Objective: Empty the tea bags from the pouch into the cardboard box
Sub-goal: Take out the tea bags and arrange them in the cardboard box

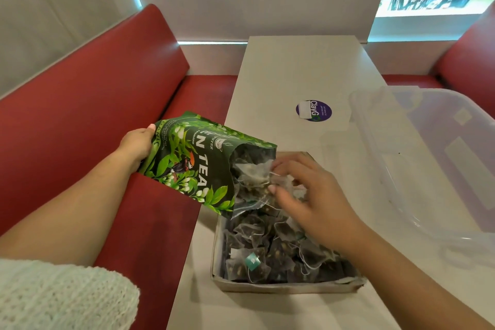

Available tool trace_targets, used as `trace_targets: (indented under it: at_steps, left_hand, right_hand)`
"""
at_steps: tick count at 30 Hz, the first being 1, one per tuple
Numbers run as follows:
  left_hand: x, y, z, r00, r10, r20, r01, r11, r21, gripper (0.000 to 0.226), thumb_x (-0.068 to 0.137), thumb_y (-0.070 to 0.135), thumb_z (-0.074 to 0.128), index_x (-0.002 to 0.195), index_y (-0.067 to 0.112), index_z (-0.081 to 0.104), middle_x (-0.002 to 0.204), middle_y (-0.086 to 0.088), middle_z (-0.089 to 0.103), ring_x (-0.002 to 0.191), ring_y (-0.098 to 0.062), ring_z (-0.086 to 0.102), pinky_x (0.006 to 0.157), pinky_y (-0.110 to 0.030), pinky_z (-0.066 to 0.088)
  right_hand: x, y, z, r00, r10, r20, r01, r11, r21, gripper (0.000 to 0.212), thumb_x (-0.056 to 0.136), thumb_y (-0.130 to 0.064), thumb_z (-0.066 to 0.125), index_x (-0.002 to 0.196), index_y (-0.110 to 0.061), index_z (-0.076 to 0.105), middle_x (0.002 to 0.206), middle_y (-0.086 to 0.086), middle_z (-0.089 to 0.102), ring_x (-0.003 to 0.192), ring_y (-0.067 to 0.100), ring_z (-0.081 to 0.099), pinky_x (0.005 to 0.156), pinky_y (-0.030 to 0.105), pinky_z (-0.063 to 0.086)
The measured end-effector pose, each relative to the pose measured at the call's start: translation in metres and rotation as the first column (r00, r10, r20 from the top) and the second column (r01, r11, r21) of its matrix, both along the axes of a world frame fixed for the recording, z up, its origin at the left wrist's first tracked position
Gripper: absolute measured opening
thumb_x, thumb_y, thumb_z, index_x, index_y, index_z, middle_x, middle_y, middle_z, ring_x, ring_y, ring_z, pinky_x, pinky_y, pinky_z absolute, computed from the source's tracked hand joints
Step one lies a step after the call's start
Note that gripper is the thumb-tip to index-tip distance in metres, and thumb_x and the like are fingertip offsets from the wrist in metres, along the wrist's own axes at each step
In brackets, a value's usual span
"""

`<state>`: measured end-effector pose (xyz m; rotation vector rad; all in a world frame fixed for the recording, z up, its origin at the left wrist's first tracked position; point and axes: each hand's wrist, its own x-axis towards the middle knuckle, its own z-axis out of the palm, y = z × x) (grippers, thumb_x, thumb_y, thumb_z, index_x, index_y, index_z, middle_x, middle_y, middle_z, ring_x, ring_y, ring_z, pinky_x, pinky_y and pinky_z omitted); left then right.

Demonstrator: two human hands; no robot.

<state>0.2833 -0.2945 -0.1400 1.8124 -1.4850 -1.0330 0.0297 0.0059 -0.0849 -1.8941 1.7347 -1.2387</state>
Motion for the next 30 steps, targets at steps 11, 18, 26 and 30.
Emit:
trace_targets:
  at_steps: [11, 18, 26, 30]
  left_hand:
    - [0.014, -0.007, 0.005, 1.0, 0.023, 0.014, -0.023, 1.0, -0.007, 0.05, 0.092, 0.054, 0.042, 0.114, 0.016, 0.065, 0.118, -0.016, 0.064, 0.11, -0.038, 0.059, 0.096, -0.047, 0.045]
    - [0.024, -0.007, 0.001, 0.996, 0.067, 0.052, -0.067, 0.998, -0.002, 0.052, 0.09, 0.057, 0.042, 0.114, 0.017, 0.064, 0.122, -0.02, 0.062, 0.113, -0.042, 0.057, 0.097, -0.049, 0.044]
    - [0.014, -0.004, 0.004, 0.996, 0.081, -0.022, -0.08, 0.996, 0.027, 0.047, 0.093, 0.052, 0.044, 0.119, 0.016, 0.062, 0.123, -0.015, 0.061, 0.113, -0.037, 0.057, 0.095, -0.044, 0.045]
    - [0.012, 0.001, 0.008, 0.994, 0.086, -0.063, -0.083, 0.995, 0.047, 0.048, 0.093, 0.052, 0.045, 0.121, 0.016, 0.061, 0.123, -0.016, 0.062, 0.112, -0.038, 0.058, 0.096, -0.046, 0.045]
  right_hand:
    - [-0.026, 0.043, -0.008, 0.992, -0.075, 0.1, 0.067, 0.994, 0.081, 0.017, 0.08, -0.001, 0.063, 0.082, -0.018, 0.061, 0.078, -0.007, 0.062, 0.071, 0.01, 0.058, 0.063, 0.014, 0.044]
    - [-0.031, 0.048, -0.034, 0.876, 0.206, -0.435, -0.018, 0.917, 0.398, 0.041, 0.082, -0.035, 0.064, 0.121, -0.035, 0.053, 0.132, -0.01, 0.041, 0.115, 0.014, 0.043, 0.096, 0.029, 0.044]
    - [-0.027, 0.04, -0.05, 0.78, 0.315, -0.541, 0.061, 0.822, 0.566, 0.052, 0.084, -0.005, 0.059, 0.131, -0.027, 0.053, 0.126, -0.001, 0.053, 0.106, 0.019, 0.057, 0.086, 0.029, 0.05]
    - [-0.032, 0.043, -0.033, 0.748, 0.226, -0.624, 0.092, 0.896, 0.434, 0.037, 0.08, -0.018, 0.067, 0.116, -0.028, 0.062, 0.117, -0.002, 0.056, 0.104, 0.021, 0.053, 0.08, 0.027, 0.045]
